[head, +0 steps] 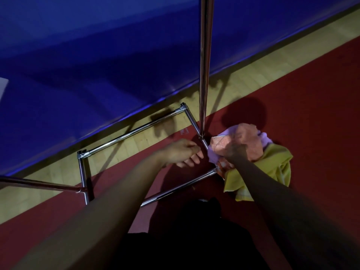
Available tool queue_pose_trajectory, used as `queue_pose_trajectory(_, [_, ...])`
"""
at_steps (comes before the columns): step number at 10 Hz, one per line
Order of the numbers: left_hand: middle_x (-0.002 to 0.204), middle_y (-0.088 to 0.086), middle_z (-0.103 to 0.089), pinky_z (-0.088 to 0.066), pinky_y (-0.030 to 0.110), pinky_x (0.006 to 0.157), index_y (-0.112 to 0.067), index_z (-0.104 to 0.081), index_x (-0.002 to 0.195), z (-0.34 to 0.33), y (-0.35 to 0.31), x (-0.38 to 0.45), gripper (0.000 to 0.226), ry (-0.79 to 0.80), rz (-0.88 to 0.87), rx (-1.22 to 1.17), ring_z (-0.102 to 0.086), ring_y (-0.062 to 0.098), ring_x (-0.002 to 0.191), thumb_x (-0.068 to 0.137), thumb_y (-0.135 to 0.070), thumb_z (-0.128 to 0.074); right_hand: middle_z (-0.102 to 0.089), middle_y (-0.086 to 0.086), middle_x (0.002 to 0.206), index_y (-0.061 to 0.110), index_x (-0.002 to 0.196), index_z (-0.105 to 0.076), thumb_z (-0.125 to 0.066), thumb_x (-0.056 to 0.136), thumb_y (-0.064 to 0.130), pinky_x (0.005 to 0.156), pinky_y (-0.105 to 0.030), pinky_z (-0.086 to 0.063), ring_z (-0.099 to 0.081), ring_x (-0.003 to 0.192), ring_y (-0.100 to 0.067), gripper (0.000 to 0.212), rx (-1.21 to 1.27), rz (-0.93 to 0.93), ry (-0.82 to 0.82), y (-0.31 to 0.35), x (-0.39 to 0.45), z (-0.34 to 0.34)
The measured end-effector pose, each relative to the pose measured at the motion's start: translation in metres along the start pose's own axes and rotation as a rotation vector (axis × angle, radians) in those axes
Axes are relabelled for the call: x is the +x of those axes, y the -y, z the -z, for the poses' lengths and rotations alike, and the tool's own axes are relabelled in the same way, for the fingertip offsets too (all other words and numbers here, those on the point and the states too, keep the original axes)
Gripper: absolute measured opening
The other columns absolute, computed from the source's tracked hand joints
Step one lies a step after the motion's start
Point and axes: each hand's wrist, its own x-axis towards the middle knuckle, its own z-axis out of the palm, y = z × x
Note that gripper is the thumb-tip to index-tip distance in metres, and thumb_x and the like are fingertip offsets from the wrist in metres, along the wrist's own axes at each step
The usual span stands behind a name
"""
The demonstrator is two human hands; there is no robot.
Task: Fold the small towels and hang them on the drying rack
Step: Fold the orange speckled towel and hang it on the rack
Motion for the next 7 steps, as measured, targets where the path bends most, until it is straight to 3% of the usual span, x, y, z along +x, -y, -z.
queue_pose_trajectory(1, [0.087,0.000,-0.069,-0.056,0.023,0.068,-0.015,-0.067,0.107,0.007,-0.006,-0.016,0.029,-0.029,-0.013,-0.071,-0.062,0.012,0.072,0.112,-0.027,-0.041,-0.057,-0.005,0.087,-0.007,0.137,-0.054,-0.056,0.100,0.005,0.036,-0.013,-0.039,-0.046,0.060,-0.010,0.038,0.232,-0.070,-0.064,0.001,-0.013,0.018])
queue_pose_trajectory(2, [0.086,0.000,-0.071,-0.057,0.022,0.064,-0.016,-0.069,0.104,0.016,-0.010,-0.040,0.028,-0.078,-0.040,-0.137,-0.064,0.011,0.069,0.111,-0.029,-0.045,-0.051,0.000,0.083,0.004,0.126,-0.061,-0.048,0.103,0.009,0.047,-0.018,-0.042,-0.046,0.064,-0.008,0.027,0.270,0.086,-0.189,0.026,-0.059,0.043])
queue_pose_trajectory(3, [0.085,-0.002,-0.071,-0.056,0.023,0.062,-0.019,-0.071,0.101,0.021,-0.008,-0.065,0.028,-0.139,-0.071,-0.228,-0.065,0.008,0.065,0.111,-0.029,-0.046,-0.063,-0.007,0.090,0.003,0.103,-0.073,-0.054,0.100,0.015,0.055,-0.022,-0.046,-0.058,0.072,-0.017,0.022,0.288,0.210,-0.293,0.045,-0.079,0.052])
queue_pose_trajectory(4, [0.090,0.001,-0.071,-0.056,0.026,0.067,-0.020,-0.067,0.105,0.018,-0.005,-0.094,0.019,-0.205,-0.105,-0.360,-0.065,0.009,0.067,0.110,-0.026,-0.050,-0.074,-0.013,0.080,-0.002,0.092,-0.079,-0.063,0.088,0.027,0.066,-0.030,-0.049,-0.069,0.080,-0.020,0.034,0.394,0.312,-0.220,0.079,-0.116,0.061])
queue_pose_trajectory(5, [0.100,0.003,-0.071,-0.054,0.027,0.069,-0.016,-0.058,0.120,0.008,0.001,-0.124,0.018,-0.272,-0.126,-0.430,-0.070,0.012,0.077,0.103,-0.021,-0.063,-0.078,-0.012,0.091,0.011,0.081,-0.078,-0.071,0.071,0.043,0.095,-0.049,-0.057,-0.074,0.097,-0.033,0.034,0.503,0.362,0.014,0.116,-0.146,0.065])
queue_pose_trajectory(6, [0.116,0.004,-0.071,-0.051,0.028,0.068,-0.020,-0.042,0.140,0.005,0.009,-0.155,0.055,-0.348,-0.135,-0.342,-0.066,0.013,0.091,0.096,-0.021,-0.074,-0.073,-0.003,0.087,0.017,0.079,-0.069,-0.069,0.082,0.035,0.098,-0.046,-0.056,-0.071,0.094,-0.022,0.018,0.507,0.405,0.236,0.161,-0.205,0.072])
queue_pose_trajectory(7, [0.125,-0.007,-0.070,-0.056,0.033,0.071,-0.031,-0.040,0.139,0.017,0.015,-0.189,0.065,-0.399,-0.080,-0.360,-0.066,0.010,0.102,0.089,-0.043,-0.080,-0.059,0.000,0.070,0.020,0.077,-0.059,-0.059,0.095,0.016,0.070,-0.032,-0.047,-0.058,0.069,-0.015,0.018,0.539,0.513,0.394,0.201,-0.252,0.073])
